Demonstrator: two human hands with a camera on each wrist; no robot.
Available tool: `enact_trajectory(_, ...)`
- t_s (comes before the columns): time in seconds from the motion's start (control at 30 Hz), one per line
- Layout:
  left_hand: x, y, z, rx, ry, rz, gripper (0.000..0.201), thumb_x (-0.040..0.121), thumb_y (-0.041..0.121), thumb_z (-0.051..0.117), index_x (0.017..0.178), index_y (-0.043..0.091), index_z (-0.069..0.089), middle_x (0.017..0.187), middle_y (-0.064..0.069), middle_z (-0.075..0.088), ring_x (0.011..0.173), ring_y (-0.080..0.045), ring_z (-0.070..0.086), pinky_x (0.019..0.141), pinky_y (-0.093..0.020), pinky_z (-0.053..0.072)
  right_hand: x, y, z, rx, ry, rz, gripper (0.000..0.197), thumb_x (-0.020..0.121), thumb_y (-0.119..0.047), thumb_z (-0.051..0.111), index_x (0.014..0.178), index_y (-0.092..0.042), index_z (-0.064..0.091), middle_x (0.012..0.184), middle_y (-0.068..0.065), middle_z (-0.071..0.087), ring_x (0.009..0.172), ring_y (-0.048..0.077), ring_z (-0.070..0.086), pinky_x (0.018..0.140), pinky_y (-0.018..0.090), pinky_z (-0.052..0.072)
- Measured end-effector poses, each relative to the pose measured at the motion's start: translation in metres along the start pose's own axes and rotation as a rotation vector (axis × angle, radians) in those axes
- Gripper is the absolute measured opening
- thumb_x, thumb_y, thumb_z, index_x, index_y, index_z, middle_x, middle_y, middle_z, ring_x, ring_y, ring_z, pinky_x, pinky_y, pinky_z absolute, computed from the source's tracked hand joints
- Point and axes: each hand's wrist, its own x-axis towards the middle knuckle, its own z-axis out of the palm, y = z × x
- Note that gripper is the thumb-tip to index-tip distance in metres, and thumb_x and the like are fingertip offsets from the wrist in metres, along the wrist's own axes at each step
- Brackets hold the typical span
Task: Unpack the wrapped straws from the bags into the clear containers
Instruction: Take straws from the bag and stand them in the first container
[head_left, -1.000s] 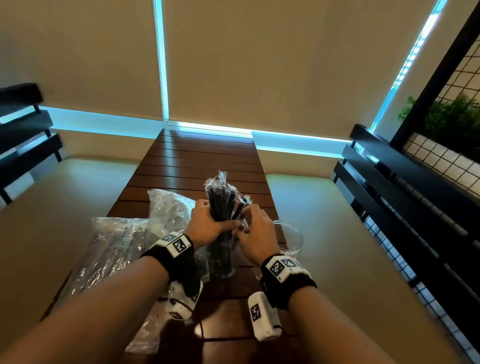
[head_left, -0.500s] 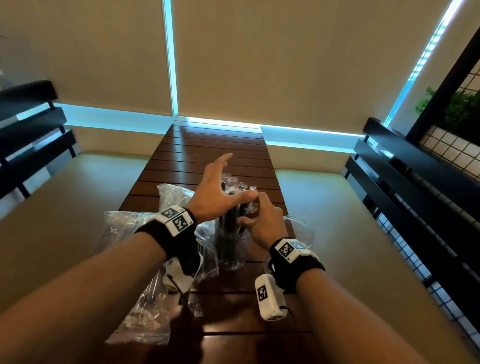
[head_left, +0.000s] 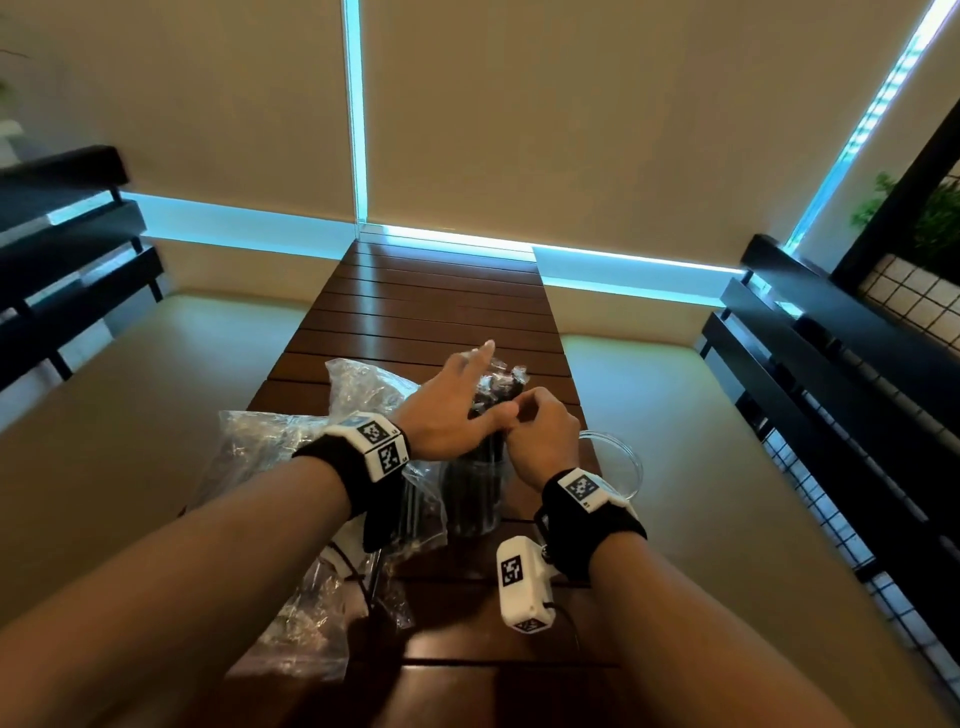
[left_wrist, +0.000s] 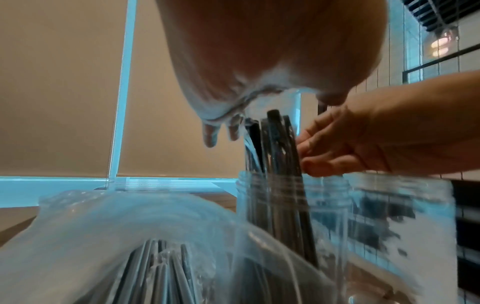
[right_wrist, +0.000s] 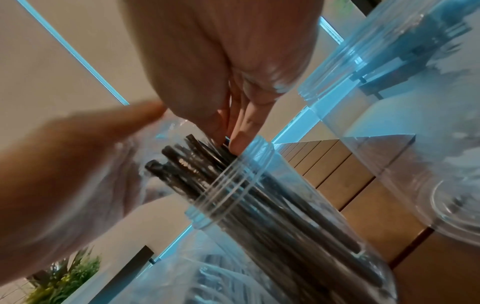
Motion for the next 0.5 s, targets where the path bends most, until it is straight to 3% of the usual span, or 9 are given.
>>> enact_trajectory(0.07,-0.006,-0.001,-0.014,-0.134,0.071,-0.066,0.086,0.087,0.072,0.038,0.155,0.024,0.018,0.154,-0.006,0.028,0.136,-0.019,0.039,0.112,-0.041,0.035,-0.003,-0.001,0.0,-0.019,0.015,-0.024,0.01,0.086,-0.025,0.069,0.082,-0.019,0.063,0.078,-0.008,0.063,0.078,0.012,0.058,0.069,0.025,0.043)
enact_trajectory(0.1,-0.009,-0.004,-0.021,-0.211,0.08,-0.11,0.081,0.085,0.069,0.039,0.15,0.022,0.03,0.147,-0.007,0.037,0.13,-0.019,0.046,0.109,-0.04,0.038,-0.005,-0.002,0.001,-0.043,0.005,-0.031,0.017,0.085,-0.031,0.069,0.075,-0.021,0.061,0.073,-0.01,0.063,0.075,0.012,0.058,0.067,0.026,0.043)
enact_trajectory(0.17,-0.017,-0.012,-0.035,-0.313,0.018,-0.179,0.062,0.079,0.047,0.048,0.134,0.017,0.05,0.131,-0.007,0.054,0.119,-0.02,0.055,0.103,-0.04,0.045,-0.011,-0.004,0.002,-0.081,-0.03,-0.039,0.031,0.085,-0.041,0.066,0.063,-0.02,0.058,0.064,-0.009,0.061,0.072,0.015,0.059,0.066,0.027,0.042)
enact_trajectory(0.23,-0.026,-0.022,-0.05,-0.316,-0.066,-0.245,0.056,0.068,0.026,0.054,0.123,0.018,0.057,0.125,-0.006,0.061,0.113,-0.02,0.058,0.092,-0.037,0.051,-0.021,-0.01,0.005,-0.06,-0.023,-0.081,0.04,0.087,-0.038,0.061,0.055,-0.015,0.054,0.054,-0.007,0.055,0.063,0.017,0.055,0.063,0.028,0.039)
enact_trajectory(0.27,-0.032,-0.027,-0.055,-0.267,-0.113,-0.273,0.058,0.066,0.02,0.058,0.124,0.019,0.057,0.129,-0.006,0.06,0.115,-0.019,0.057,0.09,-0.034,0.051,-0.027,-0.014,0.007,-0.028,-0.017,-0.12,0.042,0.088,-0.035,0.059,0.053,-0.012,0.052,0.049,-0.006,0.05,0.057,0.016,0.051,0.06,0.03,0.038)
enact_trajectory(0.33,-0.043,-0.038,-0.062,0.011,-0.263,-0.294,0.075,0.065,0.026,0.069,0.138,0.023,0.047,0.147,-0.007,0.044,0.13,-0.022,0.044,0.103,-0.041,0.044,-0.041,-0.022,0.013,0.028,-0.112,-0.23,0.047,0.091,-0.03,0.059,0.05,-0.01,0.049,0.045,-0.005,0.044,0.047,0.013,0.041,0.055,0.032,0.039)
enact_trajectory(0.43,-0.062,-0.047,-0.054,0.456,-0.558,-0.353,0.104,0.069,0.045,0.079,0.153,0.037,0.019,0.161,-0.003,0.01,0.146,-0.034,0.019,0.115,-0.059,0.025,-0.061,-0.033,0.031,-0.131,-0.491,-0.329,0.048,0.095,-0.033,0.057,0.055,-0.006,0.058,0.047,0.001,0.051,0.043,0.014,0.043,0.049,0.028,0.042)
enact_trajectory(0.5,-0.07,-0.052,-0.047,0.502,-0.538,-0.342,0.082,0.085,0.035,0.07,0.153,0.035,0.025,0.159,-0.008,0.016,0.144,-0.035,0.025,0.115,-0.051,0.029,-0.071,-0.034,0.05,-0.341,-0.676,-0.332,0.042,0.095,-0.036,0.055,0.071,-0.003,0.067,0.066,0.012,0.065,0.058,0.021,0.06,0.059,0.03,0.05)
